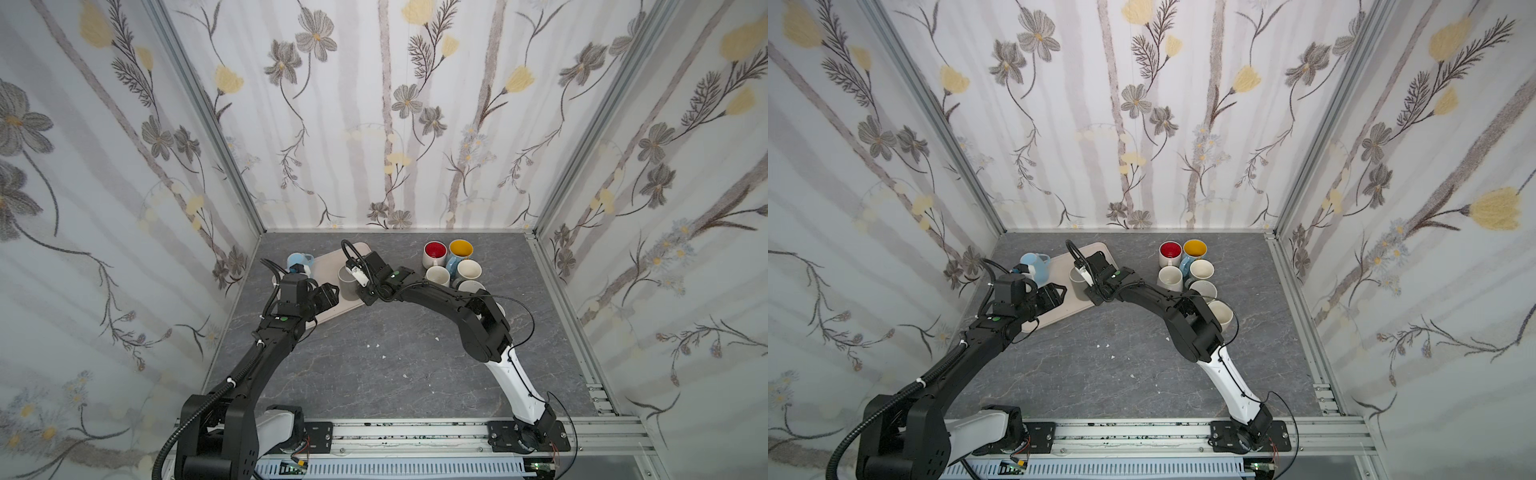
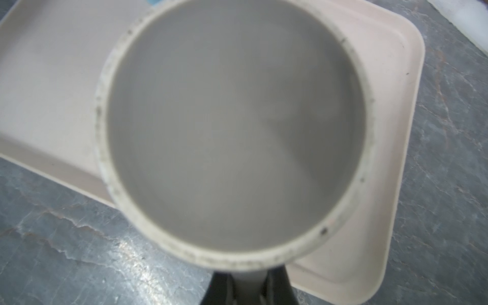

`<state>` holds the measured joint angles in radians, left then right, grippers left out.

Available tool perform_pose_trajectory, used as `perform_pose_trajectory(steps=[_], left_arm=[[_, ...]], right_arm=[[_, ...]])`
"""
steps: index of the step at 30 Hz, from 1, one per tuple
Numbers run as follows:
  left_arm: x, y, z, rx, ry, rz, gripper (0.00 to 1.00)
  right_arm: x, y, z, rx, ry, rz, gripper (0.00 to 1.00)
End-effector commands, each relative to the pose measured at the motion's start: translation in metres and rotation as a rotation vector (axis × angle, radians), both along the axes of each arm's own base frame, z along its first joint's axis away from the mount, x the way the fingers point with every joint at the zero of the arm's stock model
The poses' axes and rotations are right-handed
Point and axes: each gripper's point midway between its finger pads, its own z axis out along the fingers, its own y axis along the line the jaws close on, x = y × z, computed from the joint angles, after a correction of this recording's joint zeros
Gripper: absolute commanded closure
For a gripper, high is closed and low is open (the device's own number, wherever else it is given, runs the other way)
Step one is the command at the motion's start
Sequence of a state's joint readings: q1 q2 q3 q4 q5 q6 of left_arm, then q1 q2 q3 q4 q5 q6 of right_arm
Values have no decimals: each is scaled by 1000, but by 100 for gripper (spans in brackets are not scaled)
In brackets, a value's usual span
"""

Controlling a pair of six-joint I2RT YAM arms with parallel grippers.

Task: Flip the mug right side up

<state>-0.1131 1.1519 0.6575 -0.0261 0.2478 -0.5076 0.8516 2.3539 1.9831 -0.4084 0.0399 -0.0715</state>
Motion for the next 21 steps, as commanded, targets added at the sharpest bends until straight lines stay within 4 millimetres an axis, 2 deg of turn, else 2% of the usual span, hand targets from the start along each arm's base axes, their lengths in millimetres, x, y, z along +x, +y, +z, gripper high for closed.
perform_pose_trajectory(steps=[1, 7, 12, 14, 15, 21], left_arm=[[-6, 3, 4, -15, -30, 15, 32], [-9, -4, 20, -124, -119, -14, 27], [-15, -26, 38, -299, -195, -108, 27], [-19, -33, 43, -374, -230, -138, 27], [-22, -36, 45, -413, -246, -146, 28], [-32, -49, 62, -572, -332, -183, 31]], right_arm=[[11, -7, 20, -27, -80, -30, 100], [17, -4, 71, 96, -128, -94, 100], [17, 0, 120, 320, -98, -145, 100], [10, 3, 138, 425, -63, -147, 100], [19, -9, 146, 483, -50, -173, 100], [10, -32, 182, 833, 73, -190, 100]])
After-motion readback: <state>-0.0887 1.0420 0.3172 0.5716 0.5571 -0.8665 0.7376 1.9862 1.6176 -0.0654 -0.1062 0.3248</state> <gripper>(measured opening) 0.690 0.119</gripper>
